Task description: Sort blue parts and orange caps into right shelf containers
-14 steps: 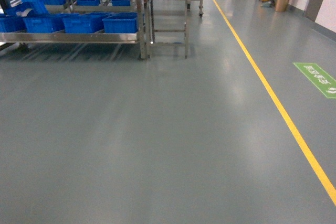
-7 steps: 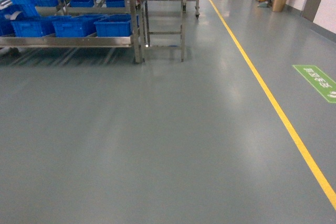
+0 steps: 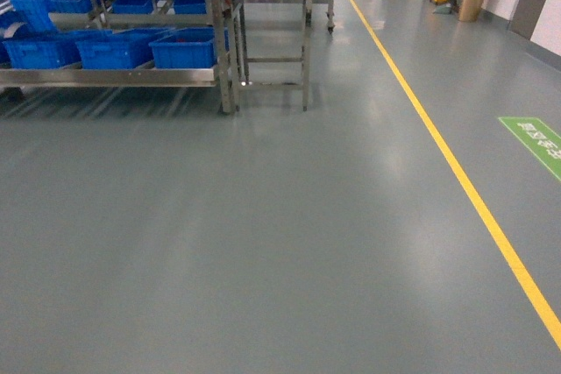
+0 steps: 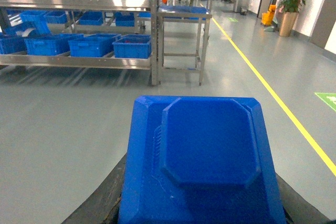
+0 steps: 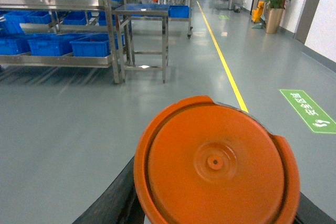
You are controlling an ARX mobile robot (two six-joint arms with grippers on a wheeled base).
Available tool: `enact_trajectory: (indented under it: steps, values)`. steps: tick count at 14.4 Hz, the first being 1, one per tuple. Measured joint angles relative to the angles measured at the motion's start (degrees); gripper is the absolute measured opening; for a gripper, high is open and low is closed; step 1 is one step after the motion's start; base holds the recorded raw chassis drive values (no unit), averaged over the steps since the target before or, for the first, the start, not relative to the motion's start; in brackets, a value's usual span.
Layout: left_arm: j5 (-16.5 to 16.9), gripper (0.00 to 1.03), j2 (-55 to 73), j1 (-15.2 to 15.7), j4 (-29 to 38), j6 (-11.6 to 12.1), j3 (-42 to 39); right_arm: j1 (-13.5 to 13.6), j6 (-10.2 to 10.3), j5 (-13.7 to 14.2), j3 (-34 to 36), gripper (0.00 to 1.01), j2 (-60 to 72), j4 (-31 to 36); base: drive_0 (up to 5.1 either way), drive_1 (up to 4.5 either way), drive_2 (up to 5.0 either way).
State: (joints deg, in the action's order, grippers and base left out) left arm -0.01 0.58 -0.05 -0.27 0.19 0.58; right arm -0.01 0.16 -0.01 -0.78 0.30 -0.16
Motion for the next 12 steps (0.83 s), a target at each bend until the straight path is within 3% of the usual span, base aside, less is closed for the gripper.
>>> enact_trajectory:
  steps: [12]
  values:
    - [0.0,0.43,0.0,0.0,-0.15,0.02,0.0,0.0,0.0,0.0,0.0,0.45,0.0,-0.22,0.0,4.29,-4.3]
